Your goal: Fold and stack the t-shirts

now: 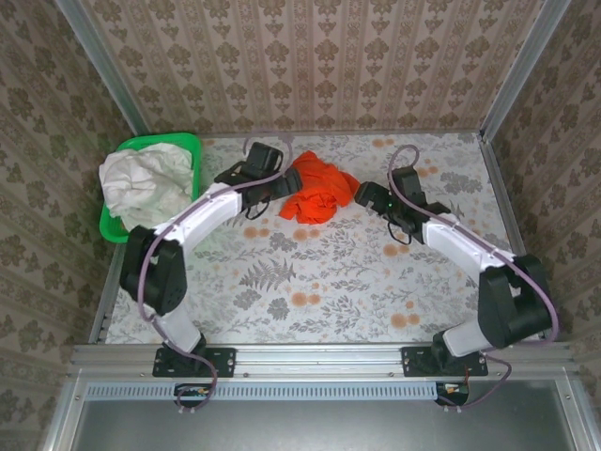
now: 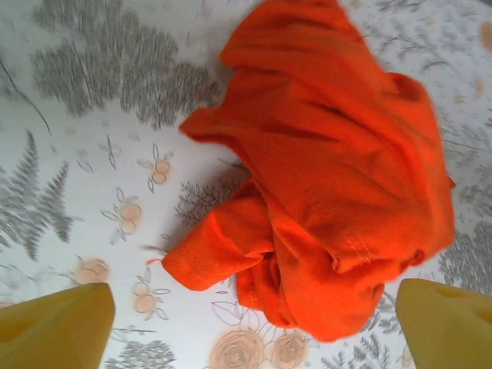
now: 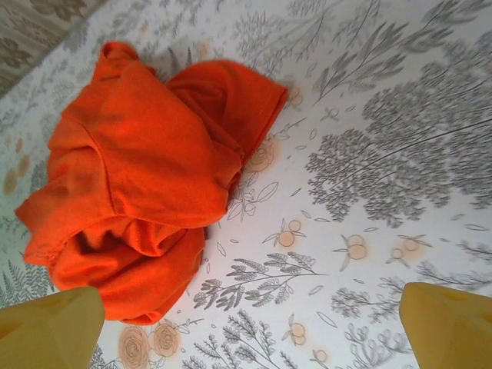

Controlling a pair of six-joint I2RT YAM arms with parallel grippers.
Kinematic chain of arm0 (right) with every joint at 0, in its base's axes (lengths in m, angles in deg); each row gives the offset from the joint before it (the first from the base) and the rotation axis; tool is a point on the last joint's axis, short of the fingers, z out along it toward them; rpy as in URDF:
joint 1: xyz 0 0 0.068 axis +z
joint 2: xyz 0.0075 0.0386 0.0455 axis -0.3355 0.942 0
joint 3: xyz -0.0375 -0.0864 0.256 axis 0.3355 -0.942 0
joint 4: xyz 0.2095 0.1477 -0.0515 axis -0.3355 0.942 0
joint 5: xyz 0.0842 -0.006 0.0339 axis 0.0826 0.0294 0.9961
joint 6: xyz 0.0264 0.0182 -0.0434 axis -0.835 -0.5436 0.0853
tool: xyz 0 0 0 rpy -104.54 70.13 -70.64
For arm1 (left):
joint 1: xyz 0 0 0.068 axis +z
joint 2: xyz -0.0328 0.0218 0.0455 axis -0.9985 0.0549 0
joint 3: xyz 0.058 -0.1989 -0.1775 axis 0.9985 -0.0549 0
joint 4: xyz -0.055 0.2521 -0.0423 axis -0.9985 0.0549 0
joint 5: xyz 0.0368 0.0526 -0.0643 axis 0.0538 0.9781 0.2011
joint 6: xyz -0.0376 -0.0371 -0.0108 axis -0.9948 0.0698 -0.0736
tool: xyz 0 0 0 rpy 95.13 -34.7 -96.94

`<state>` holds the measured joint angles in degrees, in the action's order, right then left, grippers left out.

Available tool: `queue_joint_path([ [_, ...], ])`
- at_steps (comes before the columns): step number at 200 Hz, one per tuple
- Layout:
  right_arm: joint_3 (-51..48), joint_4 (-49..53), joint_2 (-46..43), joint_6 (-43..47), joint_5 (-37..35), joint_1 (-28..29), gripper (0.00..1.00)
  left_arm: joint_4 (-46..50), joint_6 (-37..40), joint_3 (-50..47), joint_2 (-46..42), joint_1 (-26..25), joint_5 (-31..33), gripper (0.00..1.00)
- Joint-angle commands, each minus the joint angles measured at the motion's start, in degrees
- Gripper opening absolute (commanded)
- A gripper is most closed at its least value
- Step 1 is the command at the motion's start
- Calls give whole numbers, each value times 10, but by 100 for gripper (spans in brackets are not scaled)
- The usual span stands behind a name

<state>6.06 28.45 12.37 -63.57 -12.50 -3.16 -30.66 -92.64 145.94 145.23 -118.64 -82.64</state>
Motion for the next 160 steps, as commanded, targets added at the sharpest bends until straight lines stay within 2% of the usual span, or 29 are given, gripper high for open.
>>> queue_joint_path([
  [1,45,-8,59,-23,59,-6,100,7,-99,28,39,10,-31,87],
  [40,97,-13,136,-27,106,-11,99,-5,-122,103,124,30,-71,71],
  [63,119,-11,175,-34,134,-20,97,-16,-142,147,172,39,-106,69],
  [92,142,-28,218,-37,163,-28,86,-18,-153,184,215,41,-123,39],
  [120,193,-39,280,-27,239,-34,77,-14,-152,195,224,45,-129,13],
  [136,221,-36,309,-15,271,-35,63,-12,-144,194,220,46,-128,2],
  [155,240,-41,328,-4,295,-38,38,-4,-133,194,213,46,-125,0],
  [160,243,-43,328,-3,298,-39,27,-4,-130,193,211,48,-125,0],
])
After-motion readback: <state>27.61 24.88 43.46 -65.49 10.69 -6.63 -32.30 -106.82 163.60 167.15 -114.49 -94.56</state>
